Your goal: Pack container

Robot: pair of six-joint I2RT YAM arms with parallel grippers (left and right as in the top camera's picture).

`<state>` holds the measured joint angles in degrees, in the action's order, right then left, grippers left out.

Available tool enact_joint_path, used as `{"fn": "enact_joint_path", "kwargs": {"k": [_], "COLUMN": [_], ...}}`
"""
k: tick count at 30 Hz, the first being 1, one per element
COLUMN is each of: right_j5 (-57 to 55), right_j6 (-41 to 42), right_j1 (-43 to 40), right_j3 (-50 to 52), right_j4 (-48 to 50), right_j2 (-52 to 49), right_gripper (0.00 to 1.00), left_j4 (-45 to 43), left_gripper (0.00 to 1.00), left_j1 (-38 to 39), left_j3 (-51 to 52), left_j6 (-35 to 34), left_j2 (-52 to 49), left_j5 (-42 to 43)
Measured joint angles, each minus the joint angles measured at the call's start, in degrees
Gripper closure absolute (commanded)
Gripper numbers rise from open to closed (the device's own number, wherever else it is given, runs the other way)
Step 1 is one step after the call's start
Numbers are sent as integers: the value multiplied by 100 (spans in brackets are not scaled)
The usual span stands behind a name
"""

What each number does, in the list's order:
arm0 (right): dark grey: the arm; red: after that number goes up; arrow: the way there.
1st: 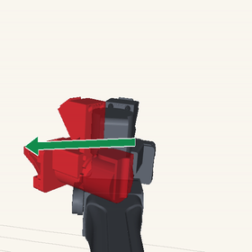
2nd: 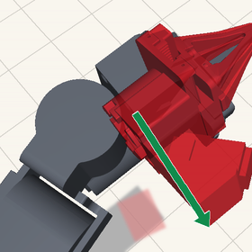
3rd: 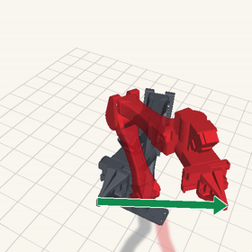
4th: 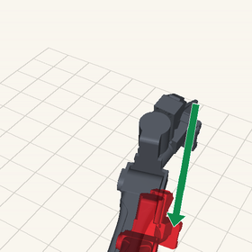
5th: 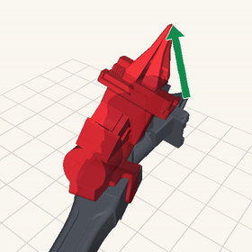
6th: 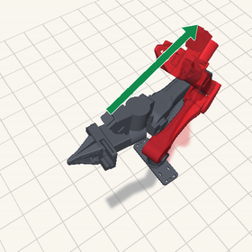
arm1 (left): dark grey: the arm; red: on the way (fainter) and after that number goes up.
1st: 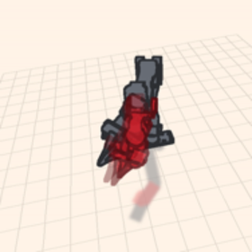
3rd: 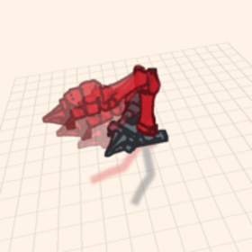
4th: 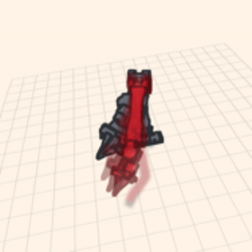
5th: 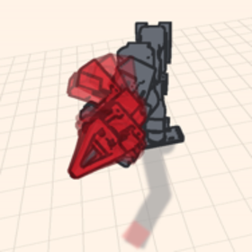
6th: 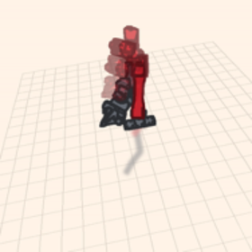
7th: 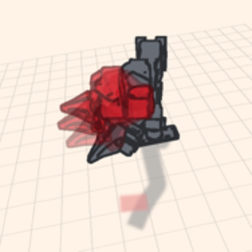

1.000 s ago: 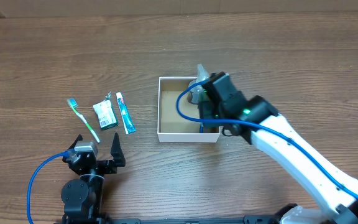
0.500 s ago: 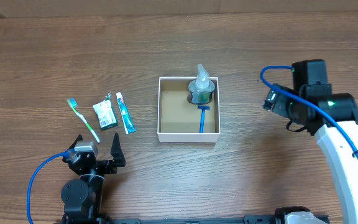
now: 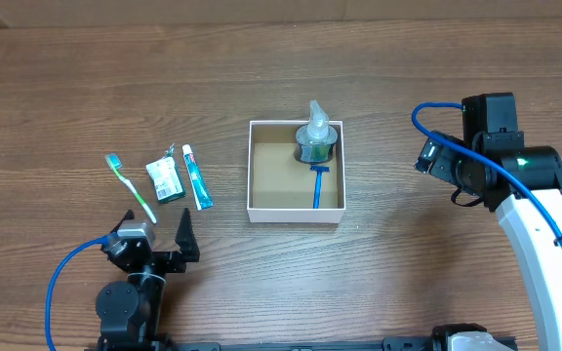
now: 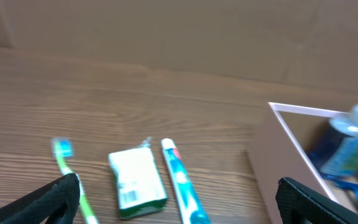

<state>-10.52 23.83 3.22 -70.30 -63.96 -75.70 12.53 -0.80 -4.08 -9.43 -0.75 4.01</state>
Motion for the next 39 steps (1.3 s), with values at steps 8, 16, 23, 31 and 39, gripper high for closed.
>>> {"fn": "enact_joint_path", "kwargs": {"k": [8,16,23,31,39], "right_j5": [0,2,0,0,0], "right_j6": [2,-2,0,-2,-2], "right_j1": [-7,-9,-9,-9,-9], "right_j3": [0,0,0,-2,-2], "right_j4": [2,2,-2,-4,-7], "right_j2": [0,0,0,0,0], "right_gripper": [0,0,0,0,0], "left_j4": [-55,125,1738,5038,5184], "left_gripper": [0,0,0,0,0], "left_j1": [-4,-4,-4,-7,-7], "left_j3": [0,-437,-3213,-6308,-6734], "left_j6": [-1143,-1886,-1716,-835,-684], "left_j2": [0,-2,-723,-4116,-5967], "left_j5": [2297,3241,2881,1060,466]}}
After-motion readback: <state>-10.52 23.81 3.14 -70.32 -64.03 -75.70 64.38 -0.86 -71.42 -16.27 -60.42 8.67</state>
